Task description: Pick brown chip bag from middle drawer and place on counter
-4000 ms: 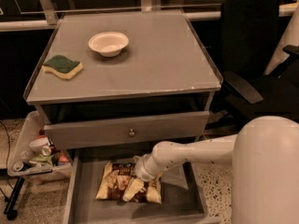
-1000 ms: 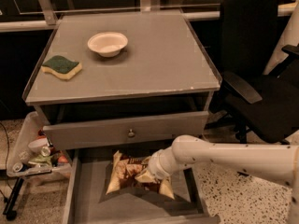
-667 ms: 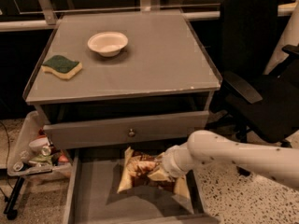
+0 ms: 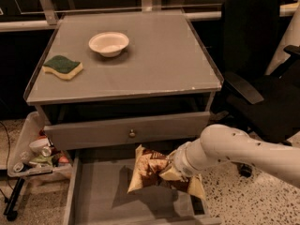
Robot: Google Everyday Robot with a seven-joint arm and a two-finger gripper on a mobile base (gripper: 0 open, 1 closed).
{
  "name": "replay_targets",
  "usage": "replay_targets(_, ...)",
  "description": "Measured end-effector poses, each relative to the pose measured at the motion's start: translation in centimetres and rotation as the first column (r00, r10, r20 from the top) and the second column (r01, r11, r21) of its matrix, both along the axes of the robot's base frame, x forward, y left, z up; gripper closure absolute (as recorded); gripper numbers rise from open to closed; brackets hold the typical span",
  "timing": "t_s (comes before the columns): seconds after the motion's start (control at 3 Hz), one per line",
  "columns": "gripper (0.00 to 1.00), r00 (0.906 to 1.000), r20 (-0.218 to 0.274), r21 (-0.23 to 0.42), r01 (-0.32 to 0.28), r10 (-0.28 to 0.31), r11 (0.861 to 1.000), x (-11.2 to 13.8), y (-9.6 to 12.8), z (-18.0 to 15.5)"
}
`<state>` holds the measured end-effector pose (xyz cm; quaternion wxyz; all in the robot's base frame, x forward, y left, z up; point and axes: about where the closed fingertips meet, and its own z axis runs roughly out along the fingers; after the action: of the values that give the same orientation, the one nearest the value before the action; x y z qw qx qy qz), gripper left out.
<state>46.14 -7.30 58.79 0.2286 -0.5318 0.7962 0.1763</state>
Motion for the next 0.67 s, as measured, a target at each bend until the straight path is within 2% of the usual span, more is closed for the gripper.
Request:
replay_targets(0.33,1.0,1.0,-0.002,0.0,0.001,-0.001,1.0,0.0,0.0,0.0)
replay_targets(0.67,1.0,0.9994,0.015,-0.036,0.03,-0.03,0.999,-1.4,-1.1,3.1)
